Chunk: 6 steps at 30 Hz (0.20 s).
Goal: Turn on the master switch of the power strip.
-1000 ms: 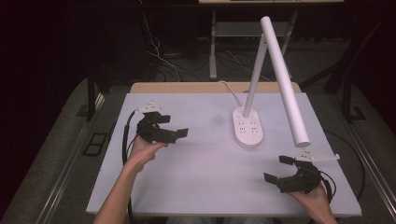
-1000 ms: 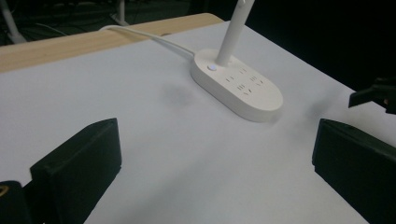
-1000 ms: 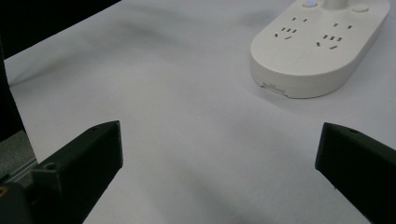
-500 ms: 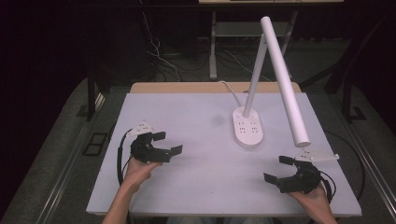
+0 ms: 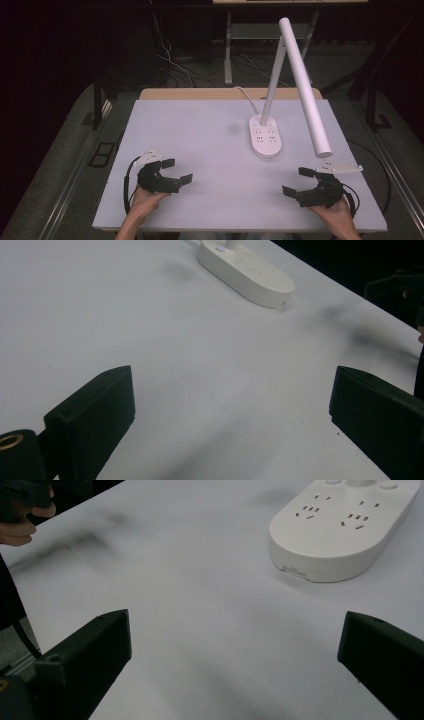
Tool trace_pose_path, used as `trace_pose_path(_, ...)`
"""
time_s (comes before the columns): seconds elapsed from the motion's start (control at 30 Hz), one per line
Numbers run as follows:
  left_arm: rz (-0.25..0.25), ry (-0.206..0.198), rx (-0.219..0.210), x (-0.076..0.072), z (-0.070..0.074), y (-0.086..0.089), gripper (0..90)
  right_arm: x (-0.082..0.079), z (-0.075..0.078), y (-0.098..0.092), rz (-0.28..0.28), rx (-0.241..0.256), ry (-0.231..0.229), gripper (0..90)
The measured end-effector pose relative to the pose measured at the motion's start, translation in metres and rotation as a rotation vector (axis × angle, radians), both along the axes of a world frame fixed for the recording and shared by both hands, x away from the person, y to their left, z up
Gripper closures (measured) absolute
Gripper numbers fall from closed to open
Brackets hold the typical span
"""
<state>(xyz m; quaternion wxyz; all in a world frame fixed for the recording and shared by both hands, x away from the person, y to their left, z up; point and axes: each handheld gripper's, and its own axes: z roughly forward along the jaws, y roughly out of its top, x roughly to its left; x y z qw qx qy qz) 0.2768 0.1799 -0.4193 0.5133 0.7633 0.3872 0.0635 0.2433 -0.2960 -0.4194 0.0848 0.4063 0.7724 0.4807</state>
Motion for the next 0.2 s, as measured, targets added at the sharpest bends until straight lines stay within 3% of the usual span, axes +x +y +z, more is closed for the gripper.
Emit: trace_pose_path(0.2,-0.008,-0.007,0.015,-0.0050,-0.0055,-0.0022,3.1,-0.0005,-0.0001,-0.0008,-0.001,0.002,0.004,0.2)
